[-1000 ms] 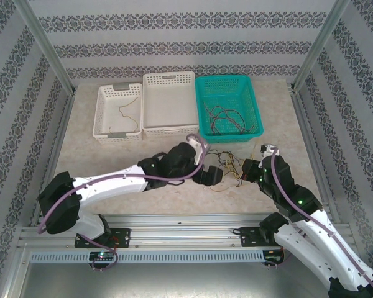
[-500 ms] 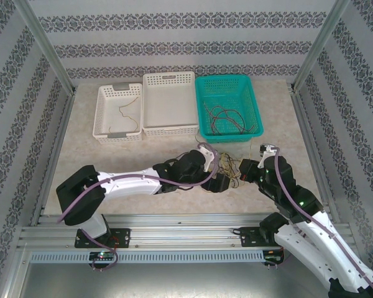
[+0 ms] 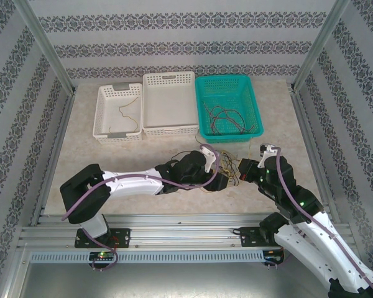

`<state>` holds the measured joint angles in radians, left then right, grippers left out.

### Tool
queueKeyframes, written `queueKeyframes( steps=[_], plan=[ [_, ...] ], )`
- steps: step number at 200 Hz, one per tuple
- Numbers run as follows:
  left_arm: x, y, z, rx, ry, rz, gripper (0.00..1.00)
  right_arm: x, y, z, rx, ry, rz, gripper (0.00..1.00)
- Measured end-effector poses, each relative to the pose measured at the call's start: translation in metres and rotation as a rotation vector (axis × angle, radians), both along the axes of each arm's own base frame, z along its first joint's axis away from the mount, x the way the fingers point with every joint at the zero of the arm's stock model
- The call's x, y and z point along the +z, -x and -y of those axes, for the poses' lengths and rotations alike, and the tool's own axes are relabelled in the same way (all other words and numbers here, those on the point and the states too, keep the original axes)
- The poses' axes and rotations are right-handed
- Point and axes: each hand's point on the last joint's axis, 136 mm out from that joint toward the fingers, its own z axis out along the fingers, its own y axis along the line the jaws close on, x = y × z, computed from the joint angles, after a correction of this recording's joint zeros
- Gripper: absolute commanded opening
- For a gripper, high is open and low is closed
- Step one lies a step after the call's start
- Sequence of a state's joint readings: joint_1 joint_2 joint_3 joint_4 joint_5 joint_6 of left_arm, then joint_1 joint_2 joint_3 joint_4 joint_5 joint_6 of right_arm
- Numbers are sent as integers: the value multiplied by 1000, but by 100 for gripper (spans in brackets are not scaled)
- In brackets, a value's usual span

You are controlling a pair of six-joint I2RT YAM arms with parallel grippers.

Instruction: Untangle the cables

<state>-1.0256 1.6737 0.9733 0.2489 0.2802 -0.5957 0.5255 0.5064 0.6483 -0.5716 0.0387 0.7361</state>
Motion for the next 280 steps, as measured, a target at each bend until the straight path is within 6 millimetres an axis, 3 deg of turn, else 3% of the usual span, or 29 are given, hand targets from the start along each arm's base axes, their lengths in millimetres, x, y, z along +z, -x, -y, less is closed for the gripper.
queueKeyframes(
  steps=[40, 73, 114, 140, 166, 199, 222, 254, 280],
  plan=[
    [-13, 2, 1, -5, 8, -14, 27, 3, 1, -1, 3, -13, 0, 0],
    [-16, 0, 0, 0, 8, -12, 0, 3, 1, -2, 3, -27, -5, 0],
    [-15, -3, -11, 22, 1, -2, 0, 6, 2, 0, -7, -27, 6, 0],
    [6, -5, -31, 47, 1, 32, 0, 5, 1, 12, -59, -12, 9, 0],
    [55, -11, -64, 101, 31, 96, 0, -1, -5, 31, -153, 10, -5, 0],
    [129, -24, -141, 245, 67, 187, 0, -28, -11, 54, -266, 32, -76, 0],
    [193, -32, -189, 346, 75, 267, 0, -53, -13, 59, -290, 55, -147, 0],
    [304, -11, -220, 361, 126, 428, 0, -77, -14, 60, -294, 77, -212, 0],
    [373, 10, -248, 393, 145, 561, 0, -88, -16, 62, -309, 88, -239, 0]
  ],
)
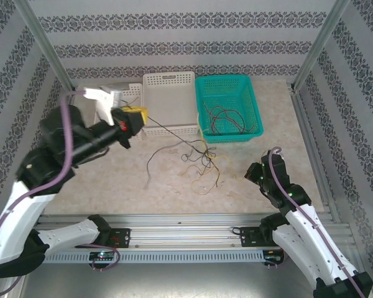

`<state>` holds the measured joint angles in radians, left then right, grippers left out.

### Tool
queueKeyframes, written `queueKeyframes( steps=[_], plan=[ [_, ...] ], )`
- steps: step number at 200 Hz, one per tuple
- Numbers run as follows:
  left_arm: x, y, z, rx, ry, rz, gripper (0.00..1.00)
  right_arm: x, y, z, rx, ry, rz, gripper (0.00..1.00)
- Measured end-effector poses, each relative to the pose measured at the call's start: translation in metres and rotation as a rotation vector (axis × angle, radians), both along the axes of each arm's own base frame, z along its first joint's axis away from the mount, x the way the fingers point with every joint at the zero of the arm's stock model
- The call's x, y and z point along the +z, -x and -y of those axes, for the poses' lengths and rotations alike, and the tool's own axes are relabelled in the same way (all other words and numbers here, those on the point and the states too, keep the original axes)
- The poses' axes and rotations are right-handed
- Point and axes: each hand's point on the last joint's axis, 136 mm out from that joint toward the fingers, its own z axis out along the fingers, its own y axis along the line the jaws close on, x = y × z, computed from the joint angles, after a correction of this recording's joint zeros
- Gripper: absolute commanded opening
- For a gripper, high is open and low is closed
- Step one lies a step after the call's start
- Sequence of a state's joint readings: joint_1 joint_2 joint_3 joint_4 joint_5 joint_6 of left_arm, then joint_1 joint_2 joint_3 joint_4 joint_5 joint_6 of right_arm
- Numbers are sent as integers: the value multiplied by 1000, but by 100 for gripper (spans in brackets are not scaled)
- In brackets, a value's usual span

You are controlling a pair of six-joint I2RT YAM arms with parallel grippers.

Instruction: Untangle the cables

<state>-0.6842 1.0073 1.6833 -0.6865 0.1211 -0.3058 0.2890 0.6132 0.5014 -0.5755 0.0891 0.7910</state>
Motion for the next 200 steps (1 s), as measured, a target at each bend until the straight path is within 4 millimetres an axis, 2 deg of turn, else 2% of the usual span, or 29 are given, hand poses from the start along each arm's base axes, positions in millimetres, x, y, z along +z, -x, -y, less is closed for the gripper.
queueKeyframes(
  steps=[16, 46, 65, 89, 119, 165, 200],
  plan=[
    [35, 9, -21, 57, -2, 81, 0, -9, 1, 3, -13, 11, -27, 0],
    [74, 20, -55, 166, -30, 170, 0, -23, 3, 12, -44, 37, -65, 0],
    [87, 20, -74, 255, -63, 206, 0, -26, 4, 18, -69, 46, -70, 0],
    [90, 14, -98, 387, -117, 222, 0, -31, 7, 26, -99, 61, -75, 0],
    [95, 11, -115, 488, -138, 246, 0, -41, 11, 34, -130, 72, -93, 0],
    [144, 23, -143, 608, -15, 403, 0, -50, 14, 39, -144, 94, -118, 0],
    [182, 50, -173, 699, 79, 541, 0, -52, 15, 42, -152, 118, -130, 0]
  ],
)
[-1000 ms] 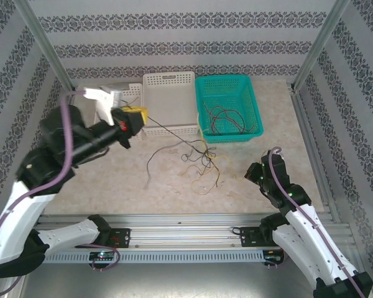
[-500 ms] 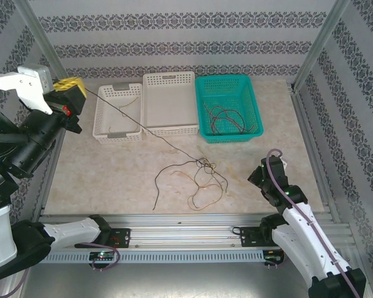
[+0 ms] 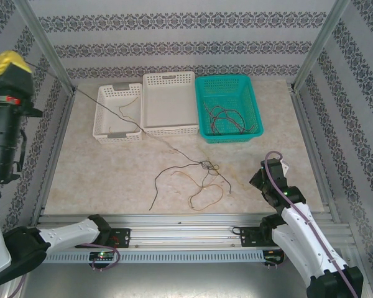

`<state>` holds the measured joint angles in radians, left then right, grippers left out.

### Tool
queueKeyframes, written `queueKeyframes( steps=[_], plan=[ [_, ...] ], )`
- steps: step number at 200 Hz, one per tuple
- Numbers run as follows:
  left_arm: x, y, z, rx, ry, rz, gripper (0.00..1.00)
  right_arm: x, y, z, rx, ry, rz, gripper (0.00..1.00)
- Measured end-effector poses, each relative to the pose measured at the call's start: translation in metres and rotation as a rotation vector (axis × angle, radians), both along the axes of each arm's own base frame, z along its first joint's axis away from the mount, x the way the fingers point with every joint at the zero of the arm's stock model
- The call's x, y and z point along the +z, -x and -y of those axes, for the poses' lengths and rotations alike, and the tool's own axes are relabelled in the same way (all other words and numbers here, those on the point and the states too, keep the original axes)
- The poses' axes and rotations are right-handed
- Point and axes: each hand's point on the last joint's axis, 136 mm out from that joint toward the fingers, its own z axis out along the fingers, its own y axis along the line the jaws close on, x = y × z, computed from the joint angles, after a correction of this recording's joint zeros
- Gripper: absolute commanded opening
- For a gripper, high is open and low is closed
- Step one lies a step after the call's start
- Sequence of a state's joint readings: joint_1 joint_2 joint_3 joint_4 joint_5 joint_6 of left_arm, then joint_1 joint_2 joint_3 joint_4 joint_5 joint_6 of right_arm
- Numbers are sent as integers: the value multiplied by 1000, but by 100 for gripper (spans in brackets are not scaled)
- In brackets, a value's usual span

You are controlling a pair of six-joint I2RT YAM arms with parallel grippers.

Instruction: Untangle the cables

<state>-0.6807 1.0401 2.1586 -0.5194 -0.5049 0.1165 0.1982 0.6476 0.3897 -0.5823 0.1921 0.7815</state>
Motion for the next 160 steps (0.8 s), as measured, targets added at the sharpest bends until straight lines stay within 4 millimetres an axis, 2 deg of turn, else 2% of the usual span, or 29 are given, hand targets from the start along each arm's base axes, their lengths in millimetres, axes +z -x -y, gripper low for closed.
queueKeyframes(
  steps=[16, 37, 79, 103, 116, 129, 144, 160],
  plan=[
    [14, 9, -8, 22, 13, 54, 0, -3, 1, 1, -2, 7, -14, 0],
    [19, 9, -8, 47, -17, 76, 0, -4, 1, 2, -3, 12, -19, 0],
    [23, -8, 9, 71, -82, 90, 0, -3, 1, 2, -3, 24, -17, 0],
    [32, -9, 16, 39, -76, 115, 0, 0, -4, -11, 72, 27, 3, 0],
    [30, -10, 20, 13, -66, 113, 0, 2, -6, -24, 151, 32, 17, 34],
    [25, -13, 26, -17, -55, 97, 0, 10, -7, -41, 253, 36, 47, 56],
    [14, -22, 38, -62, -51, 64, 0, 28, -10, -59, 352, 31, 112, 68],
    [-2, -36, 56, -116, -55, 11, 0, 53, -17, -80, 441, 14, 209, 72]
  ],
)
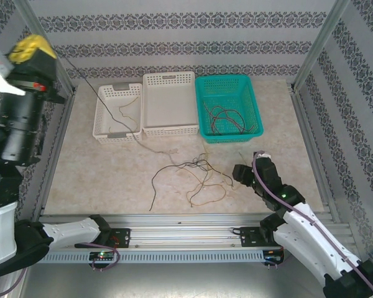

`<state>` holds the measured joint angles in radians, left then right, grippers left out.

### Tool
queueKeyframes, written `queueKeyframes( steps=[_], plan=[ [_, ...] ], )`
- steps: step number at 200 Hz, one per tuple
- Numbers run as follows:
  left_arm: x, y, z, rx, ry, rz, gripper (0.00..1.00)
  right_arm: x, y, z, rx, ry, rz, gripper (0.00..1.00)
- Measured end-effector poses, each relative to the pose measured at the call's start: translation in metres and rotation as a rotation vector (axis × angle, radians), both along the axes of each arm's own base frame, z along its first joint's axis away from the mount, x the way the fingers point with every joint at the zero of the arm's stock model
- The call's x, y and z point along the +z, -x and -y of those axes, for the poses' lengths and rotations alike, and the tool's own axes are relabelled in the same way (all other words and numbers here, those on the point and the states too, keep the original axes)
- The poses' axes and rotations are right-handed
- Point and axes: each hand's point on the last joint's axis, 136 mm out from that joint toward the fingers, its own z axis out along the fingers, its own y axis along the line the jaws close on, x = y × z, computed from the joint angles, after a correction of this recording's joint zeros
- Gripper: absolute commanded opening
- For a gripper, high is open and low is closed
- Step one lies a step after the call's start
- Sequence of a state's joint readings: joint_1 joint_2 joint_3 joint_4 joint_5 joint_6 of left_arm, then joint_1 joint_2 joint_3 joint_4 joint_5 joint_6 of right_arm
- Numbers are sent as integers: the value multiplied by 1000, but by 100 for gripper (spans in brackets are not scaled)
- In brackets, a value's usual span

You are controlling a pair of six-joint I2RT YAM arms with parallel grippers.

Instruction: Untangle the cables

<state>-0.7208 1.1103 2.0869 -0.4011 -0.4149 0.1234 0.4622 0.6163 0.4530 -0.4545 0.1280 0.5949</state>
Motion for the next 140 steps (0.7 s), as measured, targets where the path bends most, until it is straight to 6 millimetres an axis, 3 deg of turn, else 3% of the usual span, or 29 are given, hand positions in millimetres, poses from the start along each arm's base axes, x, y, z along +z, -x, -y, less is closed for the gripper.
queueKeyframes(
  steps=[14, 32, 52, 70, 115, 140],
  plan=[
    [-14, -13, 17, -42, -9, -51, 0, 17, -7, -22, 83, -36, 69, 74],
    [-29, -26, 35, -90, -14, -106, 0, 20, -13, -53, 197, -53, 97, 76],
    [-44, -40, 51, -116, -27, -158, 0, 6, -8, -101, 387, -11, 99, 77],
    [-51, -46, 58, -130, -32, -188, 0, -11, -1, -131, 504, 40, 81, 78],
    [-49, -37, 52, -144, -20, -189, 0, -35, -22, -159, 557, 141, 69, 77],
    [-45, -30, 45, -144, -12, -180, 0, -41, -34, -168, 560, 214, 81, 70]
  ],
)
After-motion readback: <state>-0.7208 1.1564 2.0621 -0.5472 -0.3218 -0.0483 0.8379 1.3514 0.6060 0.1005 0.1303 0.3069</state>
